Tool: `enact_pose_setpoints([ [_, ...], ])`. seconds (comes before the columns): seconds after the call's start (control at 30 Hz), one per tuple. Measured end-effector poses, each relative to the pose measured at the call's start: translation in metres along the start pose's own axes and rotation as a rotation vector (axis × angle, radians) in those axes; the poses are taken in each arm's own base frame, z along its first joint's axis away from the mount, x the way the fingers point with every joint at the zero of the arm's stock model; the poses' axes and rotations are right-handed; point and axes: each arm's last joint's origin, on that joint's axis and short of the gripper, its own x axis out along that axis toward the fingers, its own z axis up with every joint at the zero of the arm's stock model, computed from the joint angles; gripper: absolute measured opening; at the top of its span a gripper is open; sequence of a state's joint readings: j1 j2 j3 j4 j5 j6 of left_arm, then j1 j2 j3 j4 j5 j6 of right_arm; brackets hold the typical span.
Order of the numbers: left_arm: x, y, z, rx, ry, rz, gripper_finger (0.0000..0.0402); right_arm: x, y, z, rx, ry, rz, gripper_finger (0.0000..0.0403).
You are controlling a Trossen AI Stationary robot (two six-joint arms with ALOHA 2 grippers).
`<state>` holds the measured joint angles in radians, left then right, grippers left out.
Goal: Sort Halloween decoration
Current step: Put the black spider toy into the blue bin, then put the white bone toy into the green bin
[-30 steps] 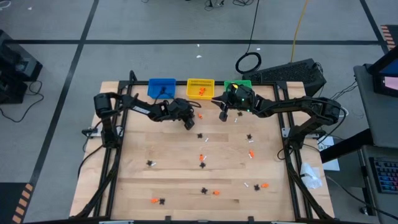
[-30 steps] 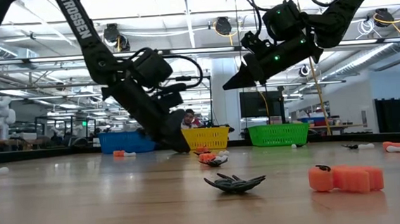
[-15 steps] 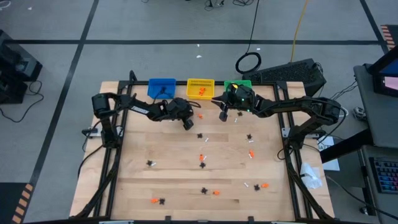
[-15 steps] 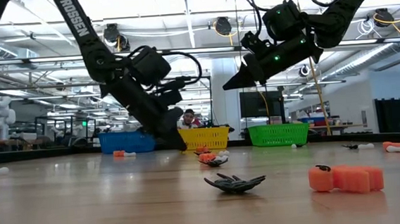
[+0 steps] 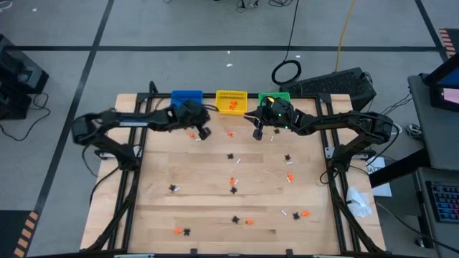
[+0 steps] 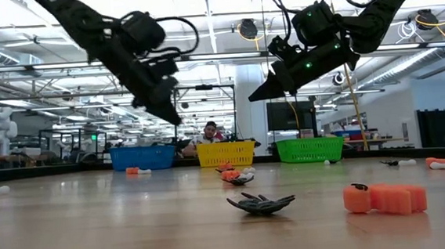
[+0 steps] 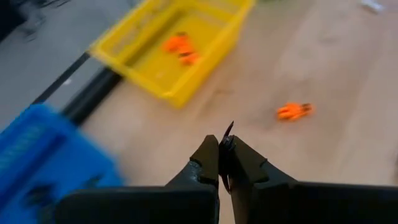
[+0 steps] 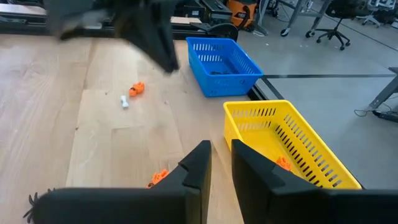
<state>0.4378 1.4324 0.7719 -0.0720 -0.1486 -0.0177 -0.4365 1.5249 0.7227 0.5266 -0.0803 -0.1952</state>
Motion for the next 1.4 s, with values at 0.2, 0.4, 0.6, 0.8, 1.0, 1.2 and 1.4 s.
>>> enact_pose_setpoints([
  [0.2, -0.027, 0.045, -0.006, -0.091, 0.09, 0.156, 0.0006, 0.0, 0.0, 0.0, 0.0, 0.0, 0.0, 0.0055],
  [0.4, -0.02, 0.084, -0.023, -0.16, 0.215, 0.274, 0.0005, 0.0, 0.0, 0.0, 0.0, 0.0, 0.0, 0.0055],
  [0.6, 0.005, 0.107, -0.03, -0.176, 0.213, 0.269, 0.0005, 0.0, 0.0, 0.0, 0.005, 0.0, 0.0, 0.0055],
  [0.8, 0.025, 0.119, -0.042, -0.22, 0.229, 0.219, 0.0019, 0.0, 0.0, 0.0, 0.006, 0.0, 0.0, 0.0055],
  [1.0, 0.025, 0.12, -0.039, -0.214, 0.199, 0.223, 0.0081, 0.0, 0.0, 0.0, 0.001, 0.0, 0.0, 0.0055],
  [1.2, 0.015, 0.118, -0.033, -0.208, 0.171, 0.215, 0.0135, 0.0, 0.0, 0.0, 0.0, 0.0, 0.0, 0.0055],
  [1.4, -0.002, 0.105, -0.018, -0.132, 0.094, 0.185, 0.0109, 0.0, 0.0, 0.0, 0.0, 0.0, 0.0, 0.0055],
])
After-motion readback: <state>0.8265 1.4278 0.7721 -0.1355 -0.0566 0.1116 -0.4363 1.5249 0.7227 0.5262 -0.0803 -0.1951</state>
